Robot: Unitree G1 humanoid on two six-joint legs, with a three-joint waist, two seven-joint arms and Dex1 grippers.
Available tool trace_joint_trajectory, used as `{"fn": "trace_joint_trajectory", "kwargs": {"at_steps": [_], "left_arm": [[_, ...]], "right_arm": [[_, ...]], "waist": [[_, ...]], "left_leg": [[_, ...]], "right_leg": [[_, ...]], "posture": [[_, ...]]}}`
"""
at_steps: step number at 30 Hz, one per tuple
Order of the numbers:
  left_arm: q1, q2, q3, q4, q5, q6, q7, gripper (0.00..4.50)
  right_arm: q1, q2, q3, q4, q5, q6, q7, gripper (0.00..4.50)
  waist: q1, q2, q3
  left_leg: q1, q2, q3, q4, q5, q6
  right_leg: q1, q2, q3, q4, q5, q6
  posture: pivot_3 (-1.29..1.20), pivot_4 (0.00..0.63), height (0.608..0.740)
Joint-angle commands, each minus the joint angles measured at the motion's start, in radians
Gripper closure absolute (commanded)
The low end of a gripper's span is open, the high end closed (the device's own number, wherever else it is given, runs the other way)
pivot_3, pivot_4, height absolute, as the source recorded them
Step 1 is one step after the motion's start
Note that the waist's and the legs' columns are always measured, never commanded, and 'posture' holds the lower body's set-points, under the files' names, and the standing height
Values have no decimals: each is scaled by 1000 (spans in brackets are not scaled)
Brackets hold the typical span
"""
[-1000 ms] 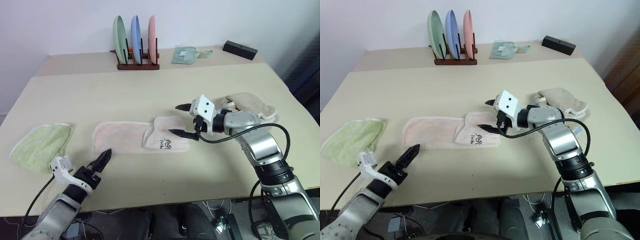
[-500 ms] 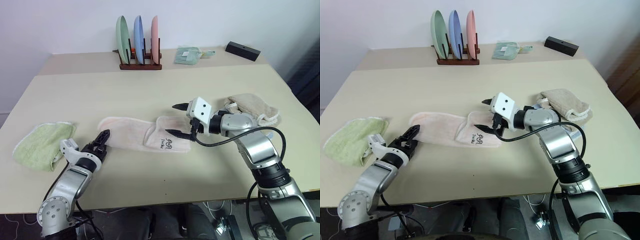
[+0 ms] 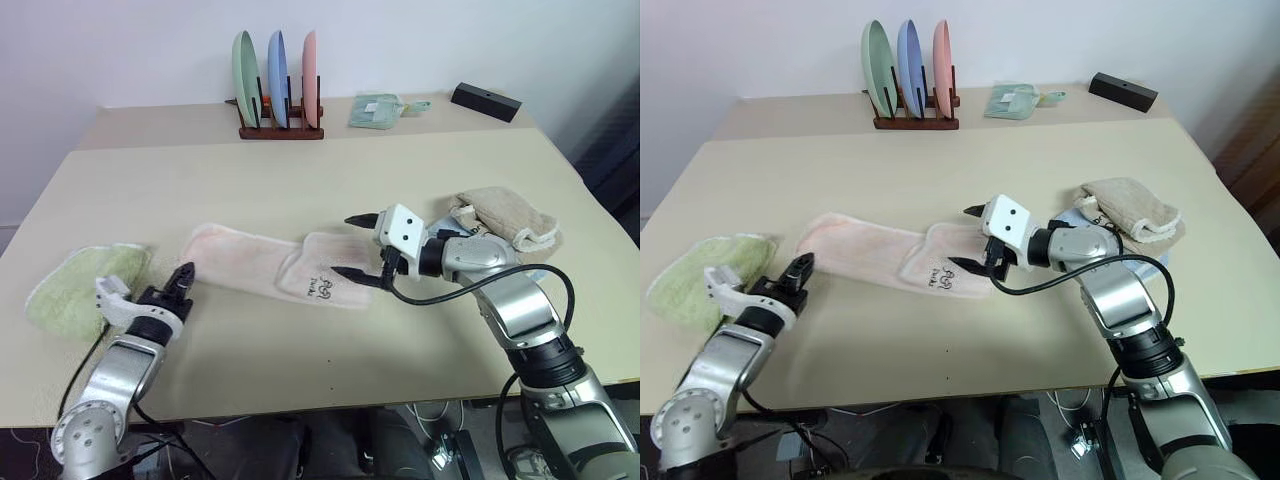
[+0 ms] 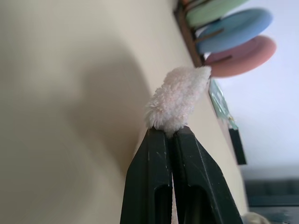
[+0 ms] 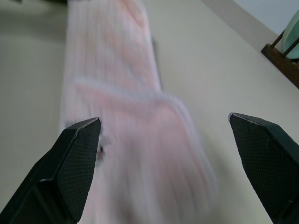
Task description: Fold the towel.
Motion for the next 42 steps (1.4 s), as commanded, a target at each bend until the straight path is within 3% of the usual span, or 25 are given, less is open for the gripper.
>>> {"fn": "trace_joint_trajectory", "kwargs": {"at_steps": [1,7,14,16,20,24,29,32,37,42], "left_arm": [[-13,85,56,-81,41,-18,-106,4424],[-86,231,-16,-124,109,39,-247,4424],[-247,400,-297,-142,318,148,-528,4424],[-304,412,-402,-134,370,178,-622,4424],[-374,449,-653,-53,634,158,-805,4424],[-379,437,-695,-6,704,158,-895,4424],[-393,375,-673,56,766,177,-874,4424],[-390,332,-623,63,737,199,-863,3702],[-351,302,-505,-3,648,242,-851,1261],[-265,333,-328,-81,504,305,-842,1261]], "right_arm": [[-7,-8,-23,-24,-1,-13,-3,0],[-19,-5,-23,6,-8,-24,-4,0],[-26,2,-24,27,-21,-33,-11,0],[-22,0,-30,28,-24,-34,-17,0],[-11,-11,-44,17,-29,-25,-36,0],[0,-18,-48,4,-32,-20,-45,0],[11,-18,-50,-6,-34,-17,-51,0],[13,-17,-48,-8,-35,-18,-51,0],[4,-20,-47,4,-38,-25,-48,0],[4,-33,-59,0,-29,-17,-39,0]], "waist": [[1,0,0],[1,-1,0],[-1,0,1],[-2,0,1],[-2,0,1],[-5,0,1],[-1,0,1],[0,0,1],[-3,0,1],[-3,0,1]], "left_leg": [[0,0,0,0,0,0],[0,0,0,0,0,0],[0,0,0,-1,0,0],[0,0,0,-2,0,0],[-1,0,0,-2,0,0],[-2,0,0,-3,0,0],[-3,0,0,-2,0,0],[-3,0,0,-2,0,0],[-3,0,0,-2,0,0],[-3,0,0,-2,0,0]], "right_leg": [[0,0,0,0,0,0],[1,0,0,-1,0,0],[1,0,0,-1,0,0],[0,0,0,-1,0,0],[-1,0,0,-1,0,0],[-3,0,0,-1,0,0],[-4,0,0,-1,0,0],[-3,0,0,-1,0,0],[-4,0,0,0,0,0],[-5,0,0,0,0,0]], "posture": [[0,150,737],[0,150,737],[0,150,737],[0,150,737],[0,150,737],[0,150,737],[0,150,737],[0,150,737],[0,150,737],[0,150,737]]}}
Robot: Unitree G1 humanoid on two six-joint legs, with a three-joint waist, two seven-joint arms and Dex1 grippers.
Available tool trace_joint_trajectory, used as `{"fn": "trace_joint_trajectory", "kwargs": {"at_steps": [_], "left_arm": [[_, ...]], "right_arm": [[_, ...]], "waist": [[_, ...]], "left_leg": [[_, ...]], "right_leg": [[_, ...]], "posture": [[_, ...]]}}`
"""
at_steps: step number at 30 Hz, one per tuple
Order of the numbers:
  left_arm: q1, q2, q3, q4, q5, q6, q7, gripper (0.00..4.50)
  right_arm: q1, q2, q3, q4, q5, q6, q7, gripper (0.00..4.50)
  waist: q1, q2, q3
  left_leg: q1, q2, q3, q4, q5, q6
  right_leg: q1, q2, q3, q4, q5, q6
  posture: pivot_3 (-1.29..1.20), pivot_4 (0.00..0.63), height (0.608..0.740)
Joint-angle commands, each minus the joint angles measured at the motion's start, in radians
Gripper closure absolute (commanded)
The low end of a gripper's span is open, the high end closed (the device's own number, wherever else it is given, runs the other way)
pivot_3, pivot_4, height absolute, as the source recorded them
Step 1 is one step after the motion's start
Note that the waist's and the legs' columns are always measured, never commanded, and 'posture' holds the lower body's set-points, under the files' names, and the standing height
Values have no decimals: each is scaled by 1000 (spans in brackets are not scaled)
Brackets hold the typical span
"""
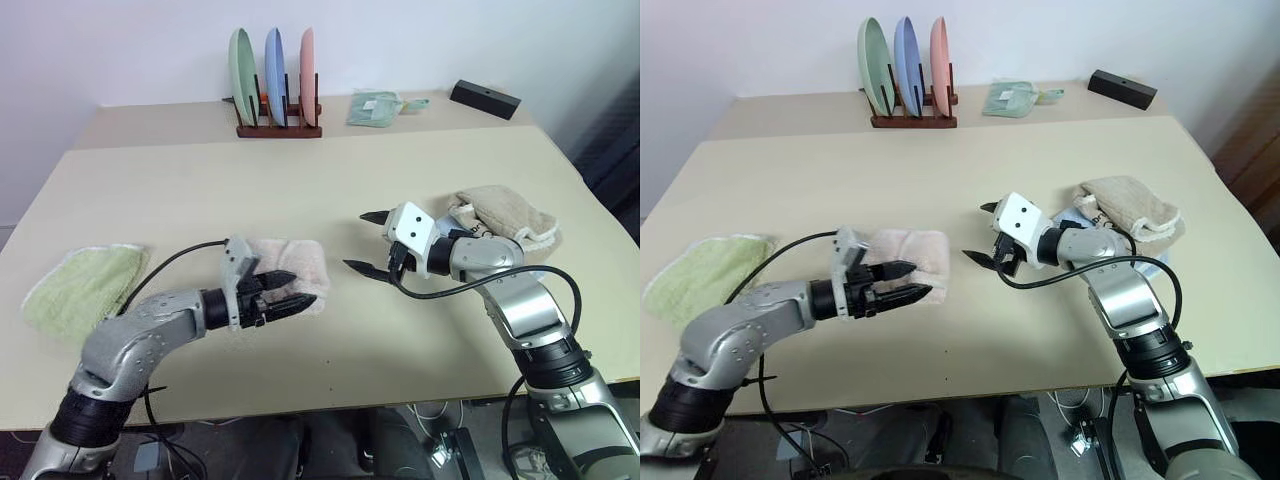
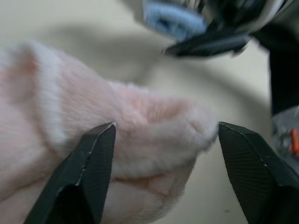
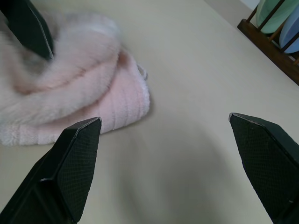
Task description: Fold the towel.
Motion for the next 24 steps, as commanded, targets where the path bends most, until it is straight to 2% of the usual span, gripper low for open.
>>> {"fn": "trace_joint_trajectory", "kwargs": {"at_steps": [1,2,4,5,8,10,11,13,15,18,24], "left_arm": [[50,38,128,-72,-93,32,-1,1261],[72,52,168,-77,-120,44,2,1221],[100,67,222,-87,-160,53,5,1221],[107,71,238,-90,-175,54,4,1221],[97,58,304,-60,-165,20,49,1991],[59,60,290,-9,-88,-13,75,2890],[44,63,273,7,-53,-26,78,3499],[8,52,198,41,31,-62,75,4432],[-27,33,125,77,108,-98,67,4432],[-86,-22,-19,210,265,-196,34,4432],[-80,-104,-90,321,367,-286,-8,4432]], "right_arm": [[-11,-21,-33,-31,9,-6,10,0],[-12,-24,-37,-28,13,-3,13,548],[-13,-29,-42,-23,21,3,19,1304],[-14,-30,-44,-20,24,7,21,1826],[-34,0,-61,-36,73,50,18,3331],[-59,57,-65,-89,154,124,11,4313],[-67,78,-65,-108,181,153,9,4500],[-79,122,-26,-121,190,185,3,4500],[-89,160,22,-120,183,203,-4,4500],[-92,246,106,-1,145,206,-23,4500],[-51,279,200,188,45,133,-50,4500]], "waist": [[2,0,0],[2,0,0],[2,0,0],[3,0,0],[4,0,0],[4,0,0],[3,0,0],[1,0,0],[2,0,0],[4,0,0],[0,0,0]], "left_leg": [[0,0,0,0,0,0],[0,0,0,0,0,0],[0,0,0,0,0,0],[0,0,0,0,0,0],[0,0,0,0,0,0],[1,0,0,0,0,0],[1,0,0,0,0,0],[1,0,0,0,0,-1],[1,0,0,0,0,-1],[2,0,0,0,0,0],[0,-1,0,0,0,0]], "right_leg": [[0,0,0,0,0,0],[0,0,0,0,0,0],[0,0,0,0,0,0],[0,0,0,0,0,0],[1,0,0,0,0,0],[1,0,0,0,0,0],[1,0,0,0,0,0],[1,0,0,0,0,0],[1,0,0,0,0,0],[3,0,0,-1,0,0],[0,0,-1,0,0,0]], "posture": [[0,150,737],[0,150,737],[0,150,737],[0,150,737],[0,150,737],[0,150,737],[0,150,737],[0,150,737],[0,150,737],[0,150,737],[0,150,737]]}}
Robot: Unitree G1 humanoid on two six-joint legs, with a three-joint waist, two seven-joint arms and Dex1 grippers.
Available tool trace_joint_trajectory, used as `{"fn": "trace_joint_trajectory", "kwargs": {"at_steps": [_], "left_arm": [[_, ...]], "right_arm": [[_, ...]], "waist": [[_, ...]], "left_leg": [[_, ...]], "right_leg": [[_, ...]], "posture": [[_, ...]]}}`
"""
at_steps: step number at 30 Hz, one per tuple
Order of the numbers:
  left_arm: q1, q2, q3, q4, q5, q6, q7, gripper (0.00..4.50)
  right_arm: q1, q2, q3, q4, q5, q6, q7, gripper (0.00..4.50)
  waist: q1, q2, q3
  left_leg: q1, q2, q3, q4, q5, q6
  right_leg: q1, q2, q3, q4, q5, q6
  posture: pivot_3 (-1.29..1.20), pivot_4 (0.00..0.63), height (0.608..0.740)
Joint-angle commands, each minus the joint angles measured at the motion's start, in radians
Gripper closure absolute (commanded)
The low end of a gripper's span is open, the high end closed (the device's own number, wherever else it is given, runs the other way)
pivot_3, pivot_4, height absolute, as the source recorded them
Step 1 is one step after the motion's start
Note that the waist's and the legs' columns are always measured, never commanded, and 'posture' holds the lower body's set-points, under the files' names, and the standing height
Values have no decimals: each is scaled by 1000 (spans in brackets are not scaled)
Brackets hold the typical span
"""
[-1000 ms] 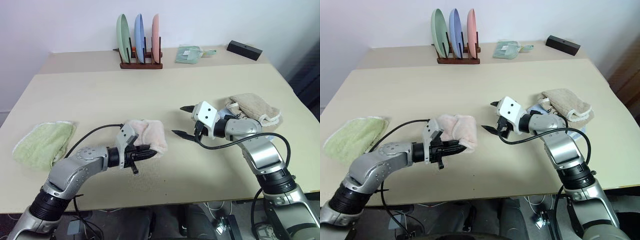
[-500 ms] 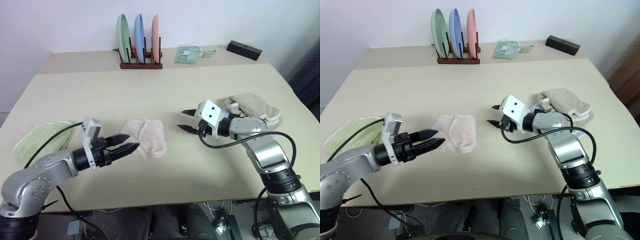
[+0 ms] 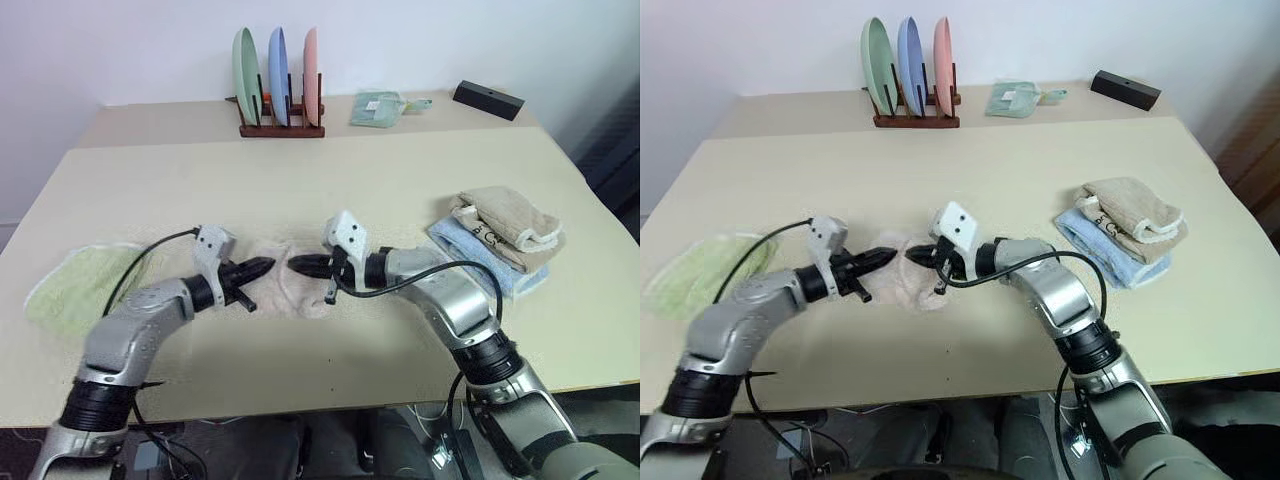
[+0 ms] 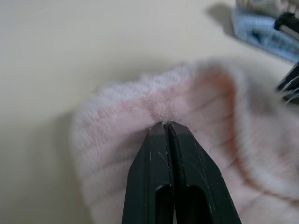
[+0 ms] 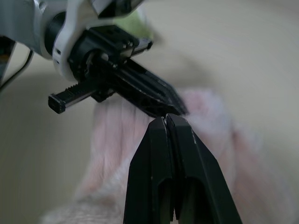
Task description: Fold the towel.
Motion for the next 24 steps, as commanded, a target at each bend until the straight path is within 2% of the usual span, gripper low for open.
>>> {"fn": "trace_joint_trajectory", "kwargs": {"at_steps": [1,6,11,16,18,20,23,24], "left_arm": [[11,-23,-14,30,57,-57,-19,4432],[35,-44,-13,68,111,-78,-20,4432],[45,-57,-7,87,141,-96,-27,4432],[57,-70,70,8,70,-70,-24,4432],[59,-65,159,-62,-30,-15,-11,4432],[62,-49,286,-138,-198,75,5,4464],[87,6,364,-155,-277,203,43,3611],[97,16,383,-162,-312,230,43,3176]], "right_arm": [[13,12,43,114,-84,-74,-32,4500],[22,27,46,226,-126,-127,-46,4500],[29,31,40,240,-136,-175,-42,4500],[18,10,-19,168,-107,-208,-44,4500],[13,-27,-55,93,-87,-199,-22,4500],[10,-88,-101,-12,-43,-159,23,3993],[19,-164,-137,-106,-17,-106,52,2793],[26,-189,-146,-137,-9,-88,67,2293]], "waist": [[-1,0,0],[-14,0,-1],[-22,1,-3],[-22,1,-3],[-22,1,-2],[-23,0,-1],[-23,0,-1],[-25,0,-1]], "left_leg": [[0,0,0,0,0,0],[3,0,0,0,0,0],[7,0,-1,0,0,0],[7,0,-1,0,0,0],[5,0,-1,1,0,0],[0,0,-1,1,0,0],[-3,0,-1,1,0,0],[-3,0,-1,1,0,0]], "right_leg": [[0,0,0,0,0,0],[3,0,0,1,0,0],[8,0,0,1,0,0],[7,0,0,1,0,0],[5,0,0,1,0,0],[0,0,0,1,0,0],[-3,0,-1,1,0,0],[-3,0,-1,1,0,0]], "posture": [[0,150,737],[0,150,737],[0,150,737],[0,150,737],[0,150,737],[0,150,737],[0,150,737],[0,150,737]]}}
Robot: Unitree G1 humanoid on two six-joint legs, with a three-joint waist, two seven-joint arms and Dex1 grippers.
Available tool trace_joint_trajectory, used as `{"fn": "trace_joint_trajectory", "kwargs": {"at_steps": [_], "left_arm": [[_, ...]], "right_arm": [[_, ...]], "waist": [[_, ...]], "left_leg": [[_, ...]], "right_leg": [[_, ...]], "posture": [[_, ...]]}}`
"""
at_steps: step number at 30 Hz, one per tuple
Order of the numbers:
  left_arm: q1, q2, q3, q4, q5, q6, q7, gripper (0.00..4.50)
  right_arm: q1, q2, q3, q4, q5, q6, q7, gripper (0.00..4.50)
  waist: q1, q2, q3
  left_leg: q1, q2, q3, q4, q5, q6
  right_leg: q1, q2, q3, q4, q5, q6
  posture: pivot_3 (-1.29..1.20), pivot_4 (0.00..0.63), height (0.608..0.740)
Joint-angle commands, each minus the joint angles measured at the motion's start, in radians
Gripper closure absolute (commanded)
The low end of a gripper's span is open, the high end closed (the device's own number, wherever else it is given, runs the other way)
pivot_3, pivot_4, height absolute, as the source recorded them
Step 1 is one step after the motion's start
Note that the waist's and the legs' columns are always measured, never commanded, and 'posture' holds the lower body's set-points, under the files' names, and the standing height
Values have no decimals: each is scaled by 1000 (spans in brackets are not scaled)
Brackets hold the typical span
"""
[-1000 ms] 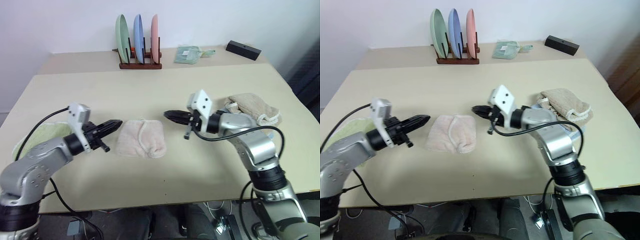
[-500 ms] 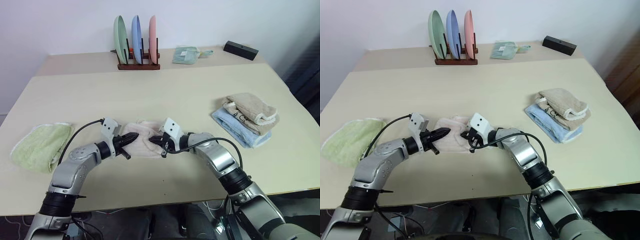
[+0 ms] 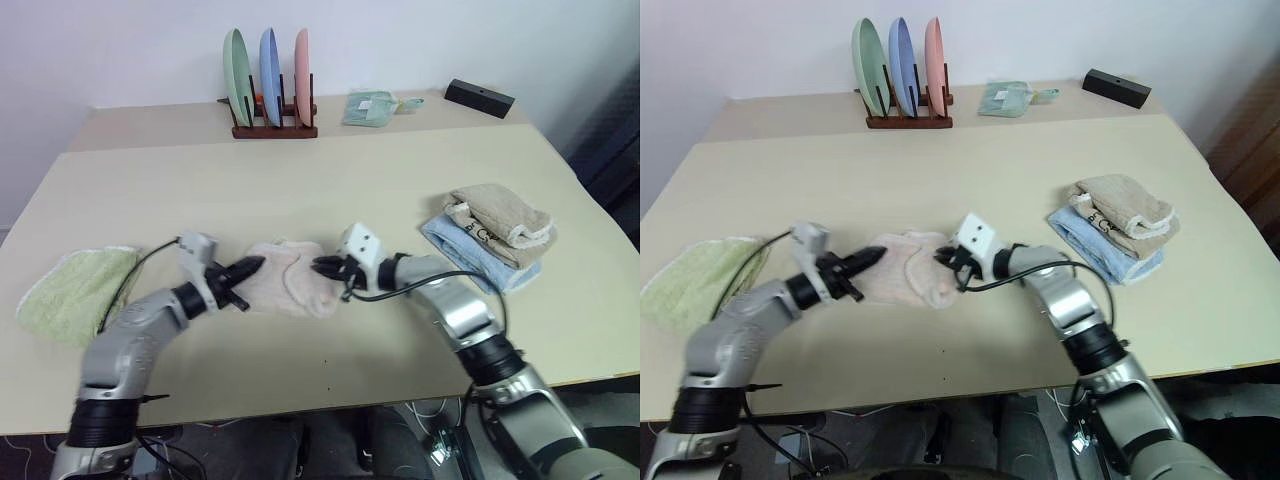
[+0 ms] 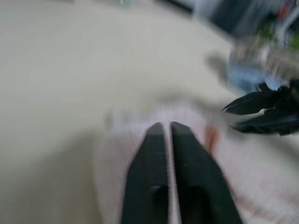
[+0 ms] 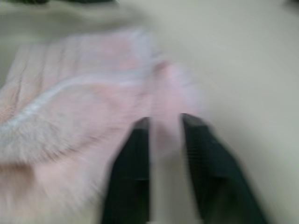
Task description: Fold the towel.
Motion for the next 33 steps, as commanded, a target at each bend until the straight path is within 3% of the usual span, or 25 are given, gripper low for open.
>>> {"fn": "trace_joint_trajectory", "kwargs": {"at_steps": [1,4,6,10,17,21,27,33], "left_arm": [[24,21,77,-26,-121,118,33,2618],[11,15,95,0,-141,169,94,1095],[8,13,82,12,-177,230,108,130],[-46,-38,23,110,-202,378,189,52],[-100,-98,-66,153,-180,451,195,52],[-100,-145,-77,143,-194,461,197,1205],[-103,-188,-17,136,-219,457,226,4310],[-107,-208,33,80,-233,393,247,4453]], "right_arm": [[12,-56,-30,-131,48,50,50,1762],[22,-88,-41,-172,64,73,66,215],[17,-93,-46,-178,52,71,57,0],[17,-102,-45,-186,31,58,41,0],[35,-110,-36,-229,26,58,31,0],[57,-138,-43,-277,45,76,57,0],[100,-175,-51,-320,80,91,90,0],[104,-180,-40,-294,64,73,80,0]], "waist": [[-2,0,0],[0,0,0],[0,0,0],[4,-1,0],[4,-1,0],[5,-1,0],[2,-1,0],[2,-1,0]], "left_leg": [[0,0,0,0,0,0],[1,0,0,0,0,0],[1,0,0,0,0,0],[2,-1,0,1,0,0],[2,-1,0,1,0,0],[3,-1,0,1,0,0],[2,-1,0,1,0,0],[2,-1,0,1,0,0]], "right_leg": [[0,0,0,0,0,0],[1,0,0,0,0,0],[2,0,0,0,0,0],[3,0,0,0,0,0],[4,-1,0,0,0,0],[4,-1,0,0,0,0],[3,-1,0,0,0,0],[3,-1,0,0,0,0]], "posture": [[0,150,737],[0,150,737],[0,150,737],[0,150,737],[0,150,737],[0,150,737],[0,150,737],[0,150,737]]}}
